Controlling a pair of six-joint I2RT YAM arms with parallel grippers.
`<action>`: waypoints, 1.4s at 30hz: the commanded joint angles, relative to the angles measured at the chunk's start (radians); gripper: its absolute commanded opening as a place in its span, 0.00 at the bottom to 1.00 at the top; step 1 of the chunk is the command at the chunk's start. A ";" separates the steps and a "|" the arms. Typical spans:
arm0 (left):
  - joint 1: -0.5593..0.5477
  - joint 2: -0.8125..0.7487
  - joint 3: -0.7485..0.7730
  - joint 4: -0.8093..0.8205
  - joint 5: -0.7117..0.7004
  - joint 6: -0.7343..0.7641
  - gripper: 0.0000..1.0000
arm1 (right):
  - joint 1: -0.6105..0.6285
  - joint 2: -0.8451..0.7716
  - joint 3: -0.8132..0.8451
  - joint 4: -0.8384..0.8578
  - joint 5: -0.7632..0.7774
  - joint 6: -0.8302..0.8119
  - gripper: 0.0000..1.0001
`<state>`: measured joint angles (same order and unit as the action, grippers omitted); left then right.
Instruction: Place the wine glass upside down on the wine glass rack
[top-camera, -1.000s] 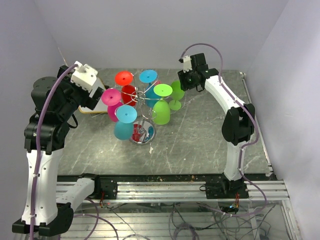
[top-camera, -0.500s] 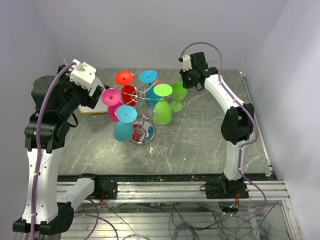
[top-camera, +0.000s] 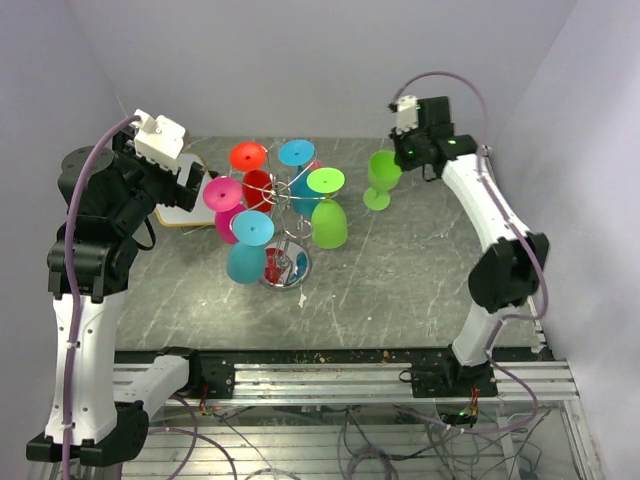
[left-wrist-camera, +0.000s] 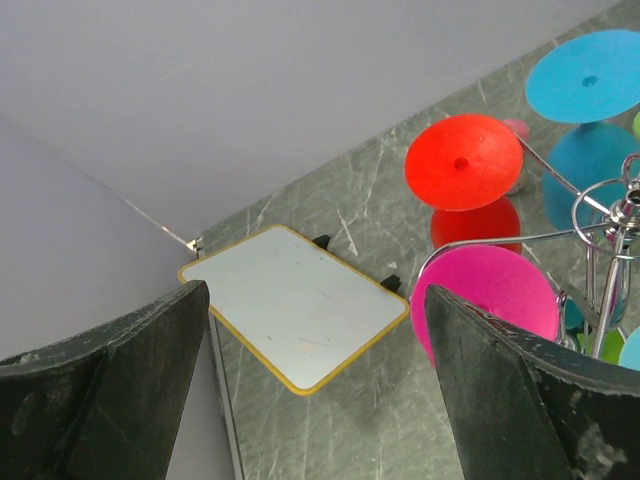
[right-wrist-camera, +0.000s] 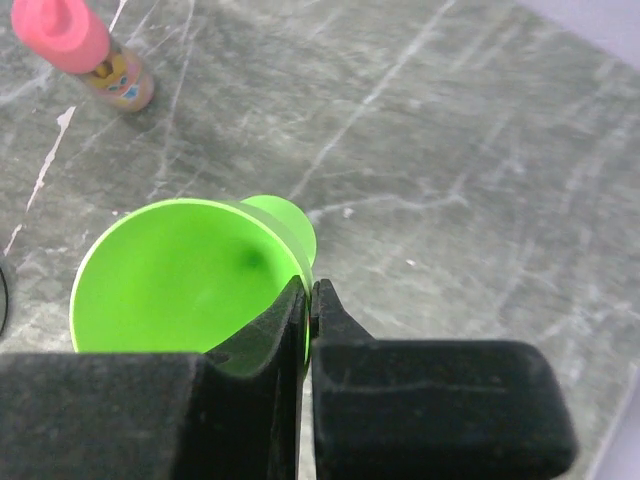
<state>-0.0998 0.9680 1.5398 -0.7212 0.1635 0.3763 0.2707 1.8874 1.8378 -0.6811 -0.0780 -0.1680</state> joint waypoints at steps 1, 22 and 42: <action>0.012 0.012 0.046 0.048 0.057 -0.012 0.99 | -0.077 -0.181 -0.070 0.044 -0.037 -0.011 0.00; 0.010 0.326 0.408 0.196 0.362 -0.410 0.99 | -0.121 -0.536 0.102 0.111 -0.349 -0.002 0.00; -0.334 0.550 0.476 0.292 0.316 -0.827 0.90 | -0.095 -0.424 0.222 0.324 -0.727 0.295 0.00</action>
<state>-0.3824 1.5055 2.0438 -0.5041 0.4690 -0.3588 0.1734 1.4738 2.0605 -0.4088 -0.7296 0.0956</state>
